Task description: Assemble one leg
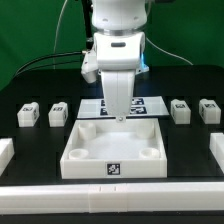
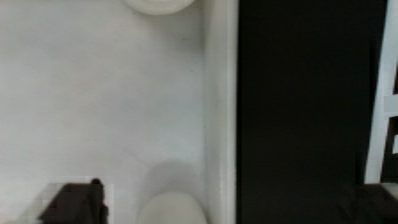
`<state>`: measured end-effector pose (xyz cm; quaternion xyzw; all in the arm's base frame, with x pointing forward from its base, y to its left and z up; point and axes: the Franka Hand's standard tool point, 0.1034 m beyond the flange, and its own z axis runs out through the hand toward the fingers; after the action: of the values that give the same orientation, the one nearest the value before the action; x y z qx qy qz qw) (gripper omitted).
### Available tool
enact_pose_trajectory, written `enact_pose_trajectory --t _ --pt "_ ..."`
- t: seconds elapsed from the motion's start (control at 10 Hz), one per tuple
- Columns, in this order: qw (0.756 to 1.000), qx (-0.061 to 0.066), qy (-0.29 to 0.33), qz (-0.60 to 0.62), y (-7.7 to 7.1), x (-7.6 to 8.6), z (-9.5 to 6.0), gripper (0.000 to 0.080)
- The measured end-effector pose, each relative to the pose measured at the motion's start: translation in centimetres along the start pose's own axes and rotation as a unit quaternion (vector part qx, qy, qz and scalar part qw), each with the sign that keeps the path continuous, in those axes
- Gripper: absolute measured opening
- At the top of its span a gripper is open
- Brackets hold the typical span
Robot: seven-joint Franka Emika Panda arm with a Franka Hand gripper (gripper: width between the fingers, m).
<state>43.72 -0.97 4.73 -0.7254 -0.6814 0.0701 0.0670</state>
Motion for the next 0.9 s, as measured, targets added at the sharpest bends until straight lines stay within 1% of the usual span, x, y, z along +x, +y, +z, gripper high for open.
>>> enact_pose_trajectory --t 0.2,0.5,0.9 --pt "1.000 0.009 0.002 -0.001 -0.7 0.2 1.4 0.0650" --pt "1.000 0.025 0.003 -0.002 -1.4 0.3 3.1 0.0650" --pt "1.000 0.029 0.003 -0.003 -1.5 0.5 3.3 0.0650"
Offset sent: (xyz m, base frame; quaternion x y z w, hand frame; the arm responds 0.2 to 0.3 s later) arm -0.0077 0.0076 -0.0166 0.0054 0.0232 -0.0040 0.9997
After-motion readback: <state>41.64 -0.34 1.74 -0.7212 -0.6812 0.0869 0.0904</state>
